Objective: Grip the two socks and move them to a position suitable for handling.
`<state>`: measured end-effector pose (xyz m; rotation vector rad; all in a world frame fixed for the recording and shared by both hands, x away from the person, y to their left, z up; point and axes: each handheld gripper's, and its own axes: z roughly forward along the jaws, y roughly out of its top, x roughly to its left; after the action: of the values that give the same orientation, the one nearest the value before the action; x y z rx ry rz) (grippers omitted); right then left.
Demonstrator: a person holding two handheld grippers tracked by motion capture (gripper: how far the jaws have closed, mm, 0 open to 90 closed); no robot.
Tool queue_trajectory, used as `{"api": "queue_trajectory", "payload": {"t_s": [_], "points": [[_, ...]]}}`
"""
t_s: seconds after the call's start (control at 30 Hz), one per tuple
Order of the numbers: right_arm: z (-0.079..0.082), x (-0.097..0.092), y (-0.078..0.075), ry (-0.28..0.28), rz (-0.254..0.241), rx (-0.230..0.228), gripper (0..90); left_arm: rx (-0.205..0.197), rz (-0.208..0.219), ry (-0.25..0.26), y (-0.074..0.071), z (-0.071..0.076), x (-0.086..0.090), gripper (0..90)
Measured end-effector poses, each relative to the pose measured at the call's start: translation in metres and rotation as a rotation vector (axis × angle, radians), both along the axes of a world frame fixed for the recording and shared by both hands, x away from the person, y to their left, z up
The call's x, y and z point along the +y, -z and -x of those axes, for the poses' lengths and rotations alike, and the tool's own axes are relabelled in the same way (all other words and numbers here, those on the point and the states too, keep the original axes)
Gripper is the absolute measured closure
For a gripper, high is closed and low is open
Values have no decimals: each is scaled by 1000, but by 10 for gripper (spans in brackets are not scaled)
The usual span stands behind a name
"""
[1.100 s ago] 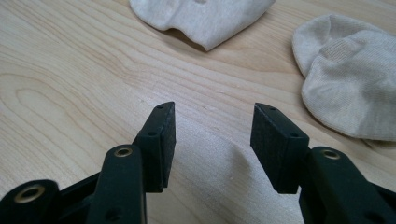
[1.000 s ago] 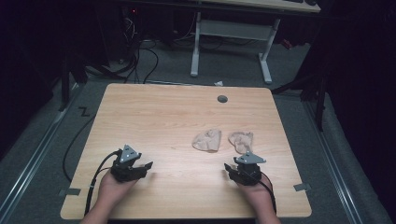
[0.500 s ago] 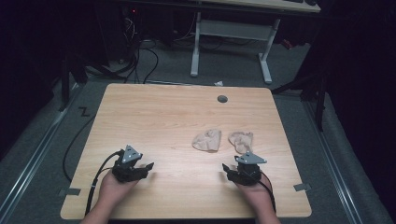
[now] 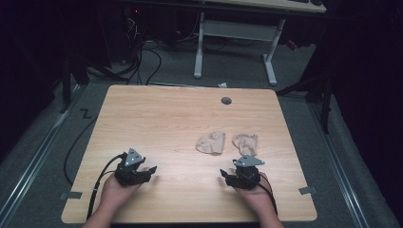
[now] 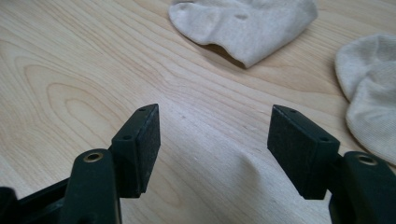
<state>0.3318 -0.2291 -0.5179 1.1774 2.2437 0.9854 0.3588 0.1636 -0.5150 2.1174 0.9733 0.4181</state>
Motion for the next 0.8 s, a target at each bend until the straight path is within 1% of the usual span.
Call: {"api": "queue_trajectory", "payload": {"t_s": [0.07,0.13,0.23,0.3,0.37,0.4,0.43,0.5,0.53,0.57,0.6,0.67,0.8], "points": [[-1,2,-2,-2,-6,4,373,4,-5,4,0,0,0,416],[-3,5,-5,-7,-23,-8,396,9,-4,4,1,0,0,423],[-10,9,-11,-12,-36,2,410,11,-3,2,0,-1,-1,425],[-16,13,-14,-15,-40,-6,421,13,-4,4,0,-2,0,428],[-22,18,-16,-13,-34,2,431,10,-15,4,0,-2,-1,425],[-25,22,-16,-8,-27,-4,437,12,-16,4,-1,-2,-1,425],[-28,24,-17,-4,-20,-12,437,13,-12,5,-1,-2,-1,425],[-36,29,-17,6,-18,-11,435,9,-9,8,-2,-2,0,427],[-40,32,-18,11,-9,-10,436,3,-12,12,-2,-1,0,429],[-43,34,-18,15,-10,-11,437,-12,-19,15,-2,0,0,429],[-47,37,-19,16,-4,-4,444,-17,-21,16,-2,0,-1,429],[-53,42,-20,8,4,5,471,-19,-23,20,-2,1,-1,430],[-65,54,-22,-8,15,24,491,-16,-17,19,-3,0,0,429]]}}
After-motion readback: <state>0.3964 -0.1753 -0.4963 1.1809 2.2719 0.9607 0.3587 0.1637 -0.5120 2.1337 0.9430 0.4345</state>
